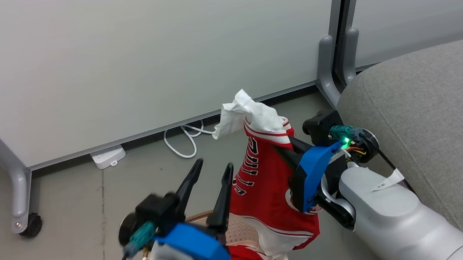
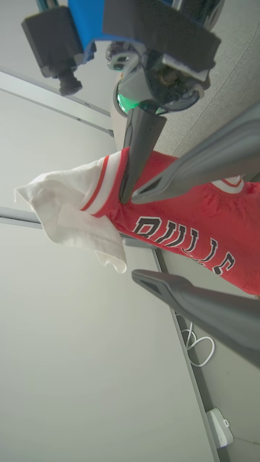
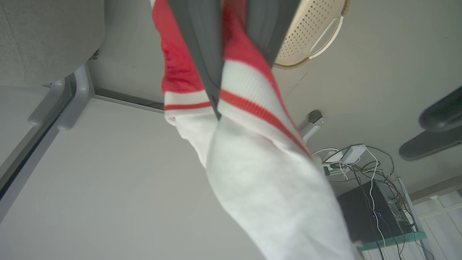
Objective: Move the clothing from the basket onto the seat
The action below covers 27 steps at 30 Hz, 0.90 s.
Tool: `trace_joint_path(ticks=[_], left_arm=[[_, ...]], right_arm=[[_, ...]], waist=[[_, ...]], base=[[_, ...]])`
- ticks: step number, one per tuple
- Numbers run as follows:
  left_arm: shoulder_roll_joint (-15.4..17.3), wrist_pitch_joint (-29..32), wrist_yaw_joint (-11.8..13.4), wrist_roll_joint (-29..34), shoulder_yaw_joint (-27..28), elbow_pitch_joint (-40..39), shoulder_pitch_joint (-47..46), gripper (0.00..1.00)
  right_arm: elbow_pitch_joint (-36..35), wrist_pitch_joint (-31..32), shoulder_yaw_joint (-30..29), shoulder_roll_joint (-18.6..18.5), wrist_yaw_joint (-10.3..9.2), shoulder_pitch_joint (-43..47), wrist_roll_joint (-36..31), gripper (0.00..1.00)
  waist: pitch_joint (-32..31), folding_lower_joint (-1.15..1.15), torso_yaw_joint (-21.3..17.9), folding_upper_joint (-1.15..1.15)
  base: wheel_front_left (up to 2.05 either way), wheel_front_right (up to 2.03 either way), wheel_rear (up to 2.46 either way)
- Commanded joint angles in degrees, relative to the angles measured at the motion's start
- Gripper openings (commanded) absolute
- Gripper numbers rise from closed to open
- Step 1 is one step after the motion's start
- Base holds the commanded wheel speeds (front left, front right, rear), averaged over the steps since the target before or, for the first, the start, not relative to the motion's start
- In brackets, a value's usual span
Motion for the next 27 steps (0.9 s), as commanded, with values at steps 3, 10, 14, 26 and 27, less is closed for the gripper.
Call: trace_joint_path(ticks=[3, 10, 14, 26, 27], left_arm=[[0.72, -0.14, -0.01, 4.75, 5.44, -4.99, 7.42, 1.00], [-0.18, -0.15, -0.84, 11.84, 14.93, -10.89, 18.12, 1.00], [-0.99, -0.16, -1.68, 14.13, 18.75, -11.75, 20.94, 1.00], [-3.27, -0.16, -2.91, 18.22, 22.76, -13.15, 23.11, 1.00], [-3.31, -0.16, -2.95, 18.50, 22.98, -13.23, 23.11, 1.00]], right_arm=[[0.71, -0.84, -0.76, -0.15, 0.03, -0.69, -0.39, 0.00], [1.28, -1.34, -1.96, -0.15, 0.03, -1.14, -0.75, 0.00], [1.28, -1.49, -2.22, -0.15, 0.03, -1.12, -0.98, 0.00], [0.48, -1.53, -2.05, -0.15, 0.03, -2.02, -1.47, 0.00], [0.32, -1.54, -2.06, -0.15, 0.03, -2.05, -1.48, 0.00]], waist=[[0.06, 0.00, -0.04, 0.00], [0.13, 0.00, -0.10, 0.00], [0.19, 0.00, -0.29, 0.00], [1.53, 0.00, -7.88, 0.00], [1.78, 0.00, -9.19, 0.00]], base=[[0.00, 0.00, 0.00], [0.00, 0.00, 0.00], [0.00, 0.00, 0.00], [0.00, 0.00, 0.00], [0.00, 0.00, 0.00]])
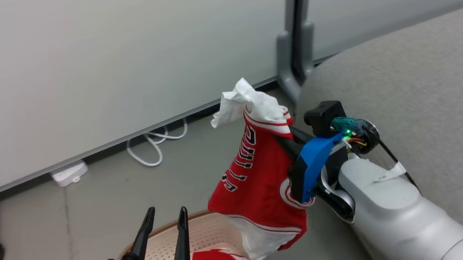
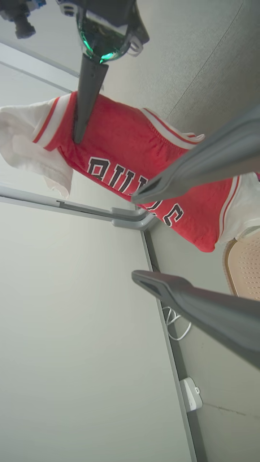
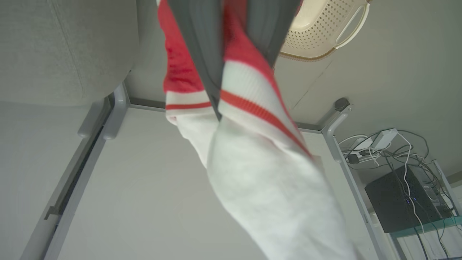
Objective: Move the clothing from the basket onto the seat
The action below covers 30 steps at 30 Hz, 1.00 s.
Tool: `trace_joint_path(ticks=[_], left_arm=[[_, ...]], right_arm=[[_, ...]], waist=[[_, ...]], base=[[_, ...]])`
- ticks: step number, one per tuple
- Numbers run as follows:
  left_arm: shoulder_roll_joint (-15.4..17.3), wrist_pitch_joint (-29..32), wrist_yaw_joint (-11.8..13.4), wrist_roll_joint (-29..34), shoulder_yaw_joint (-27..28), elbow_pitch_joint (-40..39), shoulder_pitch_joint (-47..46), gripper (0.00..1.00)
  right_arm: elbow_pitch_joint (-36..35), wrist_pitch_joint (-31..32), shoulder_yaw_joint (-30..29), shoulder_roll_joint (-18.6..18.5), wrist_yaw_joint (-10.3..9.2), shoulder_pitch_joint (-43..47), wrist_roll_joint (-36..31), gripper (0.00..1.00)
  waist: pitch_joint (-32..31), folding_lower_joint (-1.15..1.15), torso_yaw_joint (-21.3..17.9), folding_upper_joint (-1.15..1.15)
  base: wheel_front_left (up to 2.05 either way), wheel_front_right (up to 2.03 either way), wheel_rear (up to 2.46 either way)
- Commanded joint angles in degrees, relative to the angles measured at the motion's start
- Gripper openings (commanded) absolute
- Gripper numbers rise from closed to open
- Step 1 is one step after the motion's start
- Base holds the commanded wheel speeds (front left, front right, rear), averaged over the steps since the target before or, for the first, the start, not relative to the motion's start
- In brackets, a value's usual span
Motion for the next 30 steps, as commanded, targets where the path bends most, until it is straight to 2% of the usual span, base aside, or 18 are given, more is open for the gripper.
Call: trace_joint_path(ticks=[1, 9, 16, 30], left_arm=[[-0.04, -0.14, -0.39, 0.41, 0.68, -0.35, 0.36, 1.00], [-0.17, -0.14, -0.53, 0.68, 0.44, -1.42, -1.80, 1.00], [0.73, -0.14, -0.48, 0.89, 0.05, -1.46, -2.47, 1.00], [3.28, -0.14, -0.48, -0.20, -4.26, -0.12, -6.90, 1.00]], right_arm=[[-0.50, -0.17, 0.02, -0.14, 0.03, -1.06, -0.34, 0.00], [1.10, -0.37, -1.89, -0.12, 0.03, -2.06, -1.58, 0.00], [1.11, -0.50, -3.89, -0.07, 0.02, -1.56, -2.35, 0.00], [-1.37, -0.53, -11.65, -0.06, 0.03, -0.72, -4.04, 0.00]], waist=[[1.12, 0.00, -4.66, 0.00], [3.49, 0.00, -14.68, 0.00], [5.06, 0.00, -21.37, 0.00], [9.34, 0.00, -22.54, 0.00]], base=[[0.00, 0.00, 0.00], [0.00, 0.00, 0.00], [0.00, 0.00, 0.00], [0.00, 0.00, 0.00]])
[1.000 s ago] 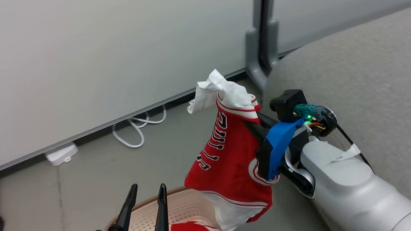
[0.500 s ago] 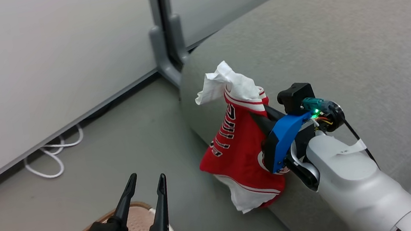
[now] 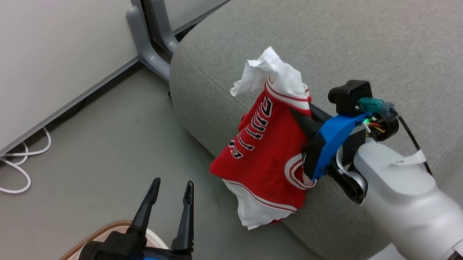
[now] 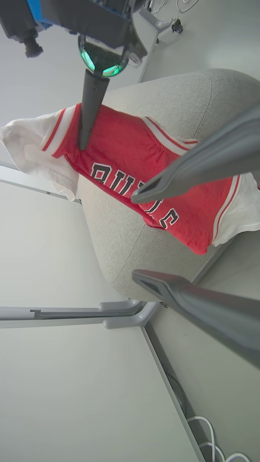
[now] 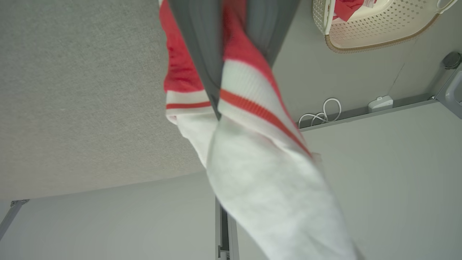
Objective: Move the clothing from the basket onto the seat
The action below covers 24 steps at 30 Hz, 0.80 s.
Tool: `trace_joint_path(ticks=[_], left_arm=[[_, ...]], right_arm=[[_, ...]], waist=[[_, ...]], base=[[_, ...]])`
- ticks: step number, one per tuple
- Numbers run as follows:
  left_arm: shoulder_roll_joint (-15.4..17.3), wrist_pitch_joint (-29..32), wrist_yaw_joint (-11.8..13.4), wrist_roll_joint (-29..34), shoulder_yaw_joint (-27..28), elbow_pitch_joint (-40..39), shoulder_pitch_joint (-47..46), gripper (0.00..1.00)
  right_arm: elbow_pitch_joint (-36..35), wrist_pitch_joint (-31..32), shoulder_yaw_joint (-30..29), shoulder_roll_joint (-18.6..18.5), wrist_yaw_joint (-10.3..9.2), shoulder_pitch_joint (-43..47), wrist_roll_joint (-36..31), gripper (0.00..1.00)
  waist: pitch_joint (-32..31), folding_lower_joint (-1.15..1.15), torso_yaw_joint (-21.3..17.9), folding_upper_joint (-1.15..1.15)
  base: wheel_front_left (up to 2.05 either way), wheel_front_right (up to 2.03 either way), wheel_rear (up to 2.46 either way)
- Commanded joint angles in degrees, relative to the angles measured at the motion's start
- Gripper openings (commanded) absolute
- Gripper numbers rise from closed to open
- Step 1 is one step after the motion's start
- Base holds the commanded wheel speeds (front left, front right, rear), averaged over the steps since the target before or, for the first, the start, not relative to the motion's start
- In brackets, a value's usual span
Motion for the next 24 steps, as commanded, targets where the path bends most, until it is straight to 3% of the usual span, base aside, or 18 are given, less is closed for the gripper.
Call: trace_joint_path(ticks=[1, 4, 12, 13, 17, 24], left_arm=[[0.67, -0.15, -0.36, 0.10, -0.01, -0.24, -0.88, 1.00], [1.56, -0.15, -0.34, 0.90, 1.07, -1.41, -1.76, 1.00], [5.48, -0.15, -0.20, 2.65, -3.39, -4.62, -9.97, 1.00], [5.48, -0.15, -0.20, 2.65, -3.39, -4.62, -9.97, 1.00], [7.08, -0.15, -0.20, 3.01, -4.72, -6.90, -14.07, 1.00], [10.34, -0.15, -0.20, 3.13, -6.95, -10.54, -19.79, 1.00]], right_arm=[[-0.91, 0.23, -0.87, 0.05, 0.02, -1.68, 1.30, 0.00], [-1.26, 1.66, -3.04, -0.98, 0.02, -7.29, 3.06, 0.00], [0.68, 2.15, -14.45, -14.28, 0.03, -22.95, 6.60, 0.00], [0.68, 2.15, -14.45, -14.28, 0.03, -22.95, 6.60, 0.00], [2.97, 1.48, -20.34, -21.19, 0.02, -28.03, 6.57, 0.00], [7.08, 0.01, -28.97, -26.15, 0.02, -29.04, 6.93, 0.00]], waist=[[1.30, 0.00, 0.03, 0.00], [4.19, 0.00, -0.02, 0.00], [17.67, 0.00, 7.69, 0.00], [17.67, 0.00, 7.69, 0.00], [25.04, 0.00, 11.24, 0.00], [35.20, 0.00, 15.69, 0.00]], base=[[0.00, 0.00, 0.00], [0.00, 0.00, 0.00], [0.00, 0.00, 0.00], [0.00, 0.00, 0.00], [0.00, 0.00, 0.00], [0.00, 0.00, 0.00]])
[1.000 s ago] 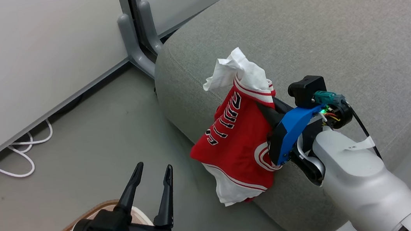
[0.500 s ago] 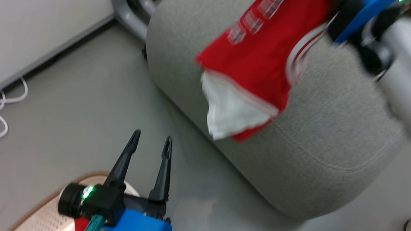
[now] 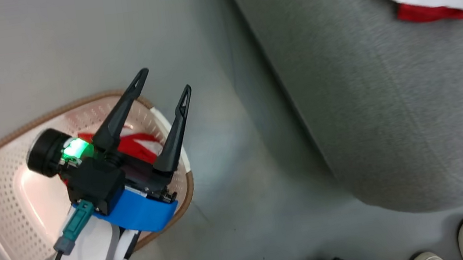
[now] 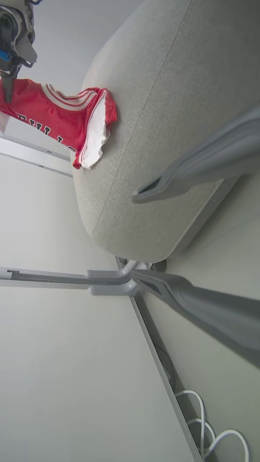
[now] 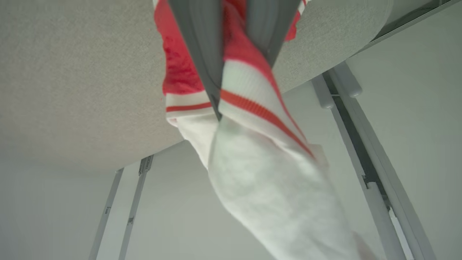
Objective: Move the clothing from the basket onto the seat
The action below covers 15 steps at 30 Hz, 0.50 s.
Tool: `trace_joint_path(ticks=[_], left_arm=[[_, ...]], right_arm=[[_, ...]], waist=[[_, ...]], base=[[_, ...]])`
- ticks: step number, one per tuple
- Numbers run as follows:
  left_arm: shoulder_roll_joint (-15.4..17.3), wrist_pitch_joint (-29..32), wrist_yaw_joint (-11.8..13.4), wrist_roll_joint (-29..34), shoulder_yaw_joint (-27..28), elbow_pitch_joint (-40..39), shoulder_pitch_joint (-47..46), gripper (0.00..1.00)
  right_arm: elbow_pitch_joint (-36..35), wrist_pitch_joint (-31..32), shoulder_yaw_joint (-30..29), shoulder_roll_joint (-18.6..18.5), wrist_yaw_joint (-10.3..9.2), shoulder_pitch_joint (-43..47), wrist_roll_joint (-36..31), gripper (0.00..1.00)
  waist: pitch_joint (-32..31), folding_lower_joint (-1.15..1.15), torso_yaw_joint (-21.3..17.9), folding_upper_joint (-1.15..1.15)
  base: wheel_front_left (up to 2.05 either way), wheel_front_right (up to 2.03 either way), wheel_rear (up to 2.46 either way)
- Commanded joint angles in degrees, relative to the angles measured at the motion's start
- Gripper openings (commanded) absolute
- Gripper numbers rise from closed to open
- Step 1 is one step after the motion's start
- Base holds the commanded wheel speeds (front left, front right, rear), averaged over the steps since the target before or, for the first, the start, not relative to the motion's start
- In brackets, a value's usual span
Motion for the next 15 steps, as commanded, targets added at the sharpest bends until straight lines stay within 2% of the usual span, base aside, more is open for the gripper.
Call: trace_joint_path(ticks=[1, 7, 12, 13, 14, 15], left_arm=[[0.62, -0.15, 0.01, 0.31, -0.11, -0.69, -1.86, 1.00], [1.35, -0.15, 0.01, 0.27, 0.50, -1.27, -3.27, 1.00], [0.28, -0.15, 0.01, -0.77, -0.90, -0.14, -2.68, 1.00], [0.08, -0.15, 0.01, -1.04, -0.97, 0.16, -2.68, 1.00], [-0.17, -0.15, 0.01, -1.29, -1.00, 0.39, -2.55, 1.00], [-0.48, -0.15, 0.01, -1.42, -1.08, 0.66, -2.26, 1.00]], right_arm=[[0.82, -0.37, -1.21, -0.37, 0.02, 0.57, 0.32, 0.00], [2.10, -0.53, -5.28, 1.32, 0.02, 4.12, -1.03, 0.00], [1.38, -0.49, -7.45, 2.19, 0.02, 7.82, -3.94, 0.00], [1.38, -0.49, -7.73, 2.52, 0.02, 8.40, -4.41, 0.09], [1.40, -0.49, -7.74, 2.97, 0.02, 9.05, -4.91, 0.49], [1.28, -0.50, -7.51, 3.32, 0.02, 9.69, -5.57, 1.00]], waist=[[7.68, -0.02, 5.62, 0.00], [10.11, -0.02, 6.76, 0.00], [7.53, -0.02, 7.50, 0.00], [6.63, -0.02, 7.58, 0.00], [5.71, -0.02, 7.69, 0.00], [4.53, -0.02, 7.84, 0.00]], base=[[0.00, 0.00, 0.00], [0.00, 0.00, 0.00], [0.00, 0.00, 0.00], [0.00, 0.00, 0.00], [0.00, 0.00, 0.00], [0.00, 0.00, 0.00]])
